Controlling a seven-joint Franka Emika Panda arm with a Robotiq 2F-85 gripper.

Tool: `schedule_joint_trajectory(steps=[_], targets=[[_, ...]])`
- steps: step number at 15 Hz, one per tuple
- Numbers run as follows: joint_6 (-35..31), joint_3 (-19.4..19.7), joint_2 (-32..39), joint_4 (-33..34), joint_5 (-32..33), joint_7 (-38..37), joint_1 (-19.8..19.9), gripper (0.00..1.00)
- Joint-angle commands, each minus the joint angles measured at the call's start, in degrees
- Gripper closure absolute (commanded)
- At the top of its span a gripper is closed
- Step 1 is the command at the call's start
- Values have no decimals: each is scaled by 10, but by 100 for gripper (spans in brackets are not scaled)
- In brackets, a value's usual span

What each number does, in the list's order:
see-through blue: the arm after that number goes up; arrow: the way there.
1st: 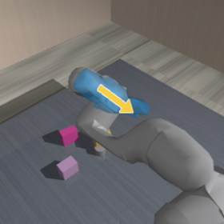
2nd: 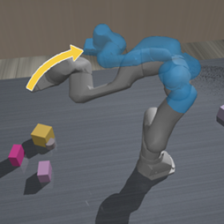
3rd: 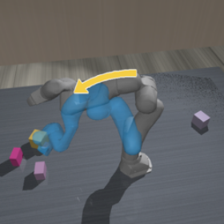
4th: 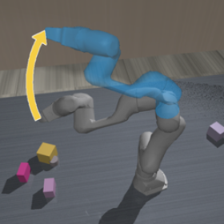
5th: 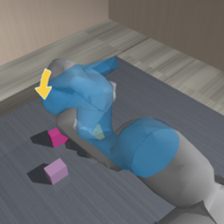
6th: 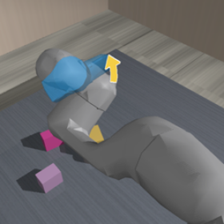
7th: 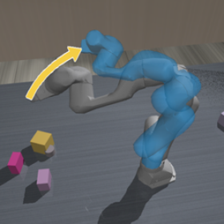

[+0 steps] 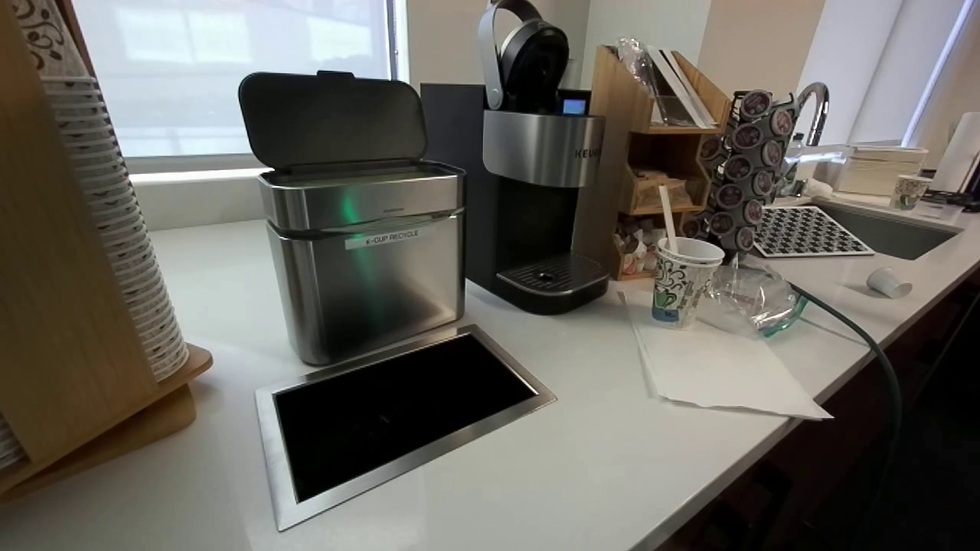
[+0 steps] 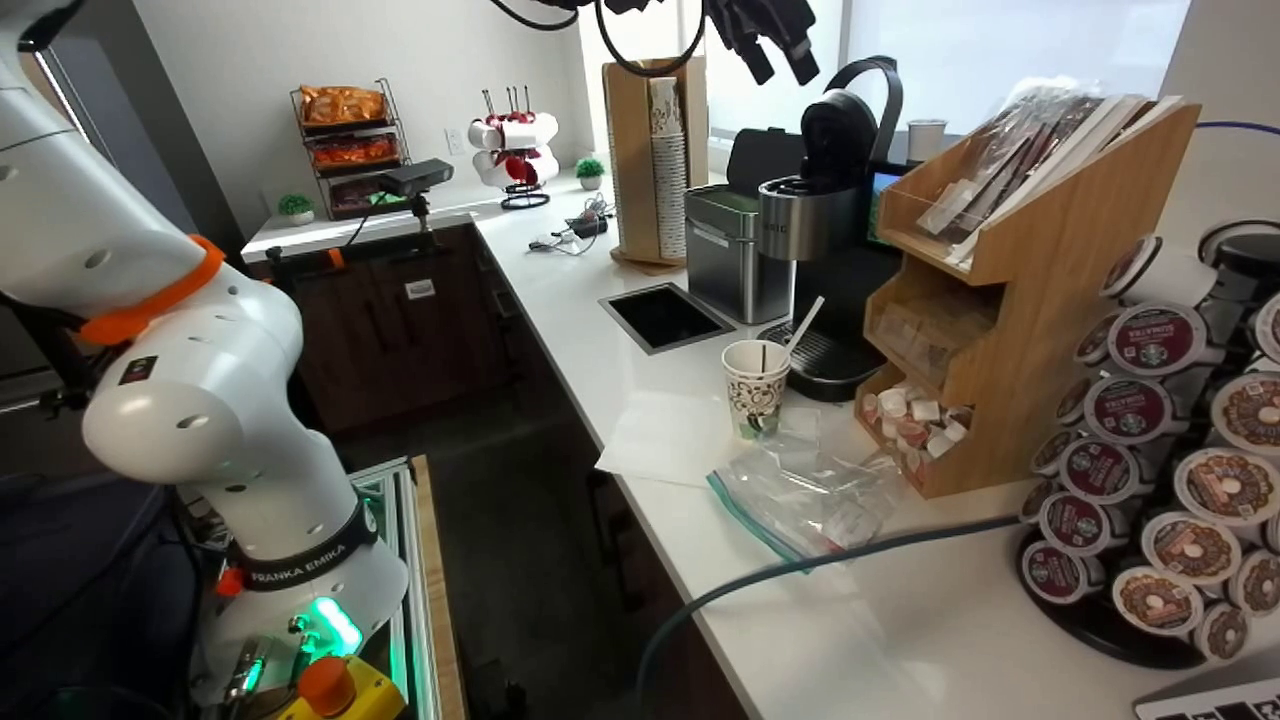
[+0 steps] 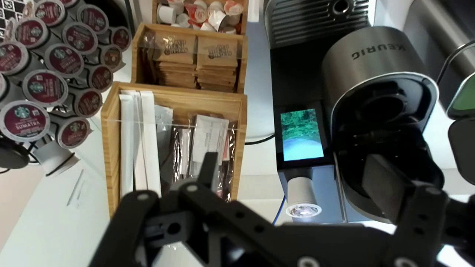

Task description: Remove the white container from the coffee making machine, put it on the countertop, pick up the paper cups and put them on the coffee making machine

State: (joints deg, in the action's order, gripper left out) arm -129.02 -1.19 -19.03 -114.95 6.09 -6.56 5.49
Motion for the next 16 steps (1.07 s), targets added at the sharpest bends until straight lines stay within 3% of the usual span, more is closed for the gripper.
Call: schedule_joint_trajectory(steps=[1, 12, 13, 16], targets=[[-2, 11, 82, 86, 5, 22, -7, 0], [27, 20, 240, 270, -22, 70, -19, 0], [2, 24, 212, 229, -11, 56, -17, 0], [5, 23, 234, 254, -12, 58, -22, 0]])
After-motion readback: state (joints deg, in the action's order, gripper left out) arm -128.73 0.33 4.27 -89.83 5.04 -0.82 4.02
